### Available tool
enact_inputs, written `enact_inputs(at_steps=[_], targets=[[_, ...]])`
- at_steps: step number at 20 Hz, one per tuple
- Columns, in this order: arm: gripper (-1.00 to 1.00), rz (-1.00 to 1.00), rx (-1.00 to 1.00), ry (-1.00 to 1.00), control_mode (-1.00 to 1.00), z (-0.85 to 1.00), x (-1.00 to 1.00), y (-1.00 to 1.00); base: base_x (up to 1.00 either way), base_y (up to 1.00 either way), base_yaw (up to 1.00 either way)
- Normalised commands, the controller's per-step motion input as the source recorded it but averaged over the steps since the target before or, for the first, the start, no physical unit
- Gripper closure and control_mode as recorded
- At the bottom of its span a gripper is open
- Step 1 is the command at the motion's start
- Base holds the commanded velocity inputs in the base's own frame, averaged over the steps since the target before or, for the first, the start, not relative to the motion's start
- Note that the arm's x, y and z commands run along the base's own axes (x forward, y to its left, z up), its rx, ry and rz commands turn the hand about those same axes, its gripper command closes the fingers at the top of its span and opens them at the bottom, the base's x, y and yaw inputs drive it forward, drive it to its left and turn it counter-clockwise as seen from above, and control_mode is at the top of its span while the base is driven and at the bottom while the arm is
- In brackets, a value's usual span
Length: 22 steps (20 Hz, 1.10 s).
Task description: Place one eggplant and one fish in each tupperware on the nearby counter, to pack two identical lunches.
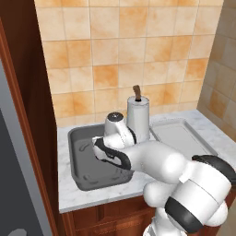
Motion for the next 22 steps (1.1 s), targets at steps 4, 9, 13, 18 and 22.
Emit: enact_inputs(at_steps=[4, 9, 13, 18, 22], targets=[[1.00, -0.02, 0.00, 0.00, -1.00, -0.32, 0.35, 0.25, 0.00, 0.00, 0.00], [-1.00, -0.03, 0.00, 0.00, -1.00, -0.15, 0.30, 0.09, 0.00, 0.00, 0.00], [-1.00, -0.06, 0.00, 0.00, -1.00, -0.04, -0.01, 0.00, 0.00, 0.00, 0.00], [-1.00, -0.10, -0.01, -0.01, -1.00, 0.30, -0.63, 0.01, 0.00, 0.00, 0.00], [-1.00, -0.11, 0.00, 0.00, -1.00, 0.96, -0.73, 0.00, 0.00, 0.00, 0.00]])
